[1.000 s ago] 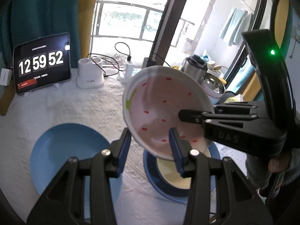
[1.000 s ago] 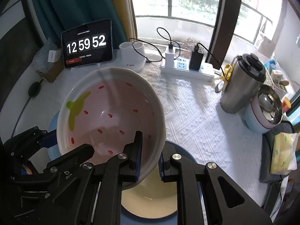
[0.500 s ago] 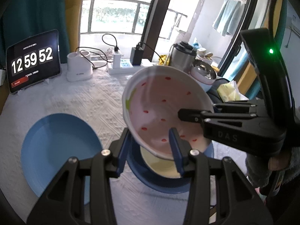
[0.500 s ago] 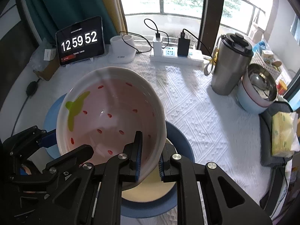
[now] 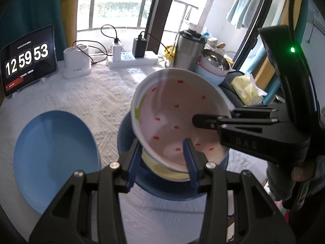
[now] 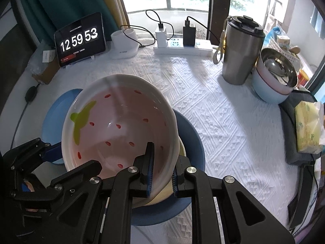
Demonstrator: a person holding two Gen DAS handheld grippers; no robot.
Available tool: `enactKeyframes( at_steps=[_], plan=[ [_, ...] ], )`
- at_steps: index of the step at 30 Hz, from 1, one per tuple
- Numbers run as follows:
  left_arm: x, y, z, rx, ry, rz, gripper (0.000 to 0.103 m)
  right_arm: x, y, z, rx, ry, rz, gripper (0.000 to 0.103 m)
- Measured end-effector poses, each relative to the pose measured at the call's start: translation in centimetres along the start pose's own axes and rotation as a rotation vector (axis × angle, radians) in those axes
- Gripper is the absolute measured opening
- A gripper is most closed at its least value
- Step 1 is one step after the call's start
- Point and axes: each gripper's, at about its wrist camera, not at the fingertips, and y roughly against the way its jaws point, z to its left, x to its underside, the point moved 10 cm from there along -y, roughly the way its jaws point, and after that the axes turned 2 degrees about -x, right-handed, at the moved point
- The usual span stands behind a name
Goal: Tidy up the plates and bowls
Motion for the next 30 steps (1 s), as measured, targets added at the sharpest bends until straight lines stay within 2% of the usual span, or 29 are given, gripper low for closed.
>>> enactKeyframes(
  at_steps=[23, 30],
  plan=[
    [2.2, -2.1, -0.5, -0.006, -0.022, 0.087, 0.043, 1.5, -1.2, -0.6, -0.002, -0.017, 0.050, 0.016],
    [2.1, -1.9, 0.1, -0.021, -0.024, 0.080, 0.044, 1.8, -2.0, -0.5, 0.011, -0.005, 0.082, 0.017]
  ],
)
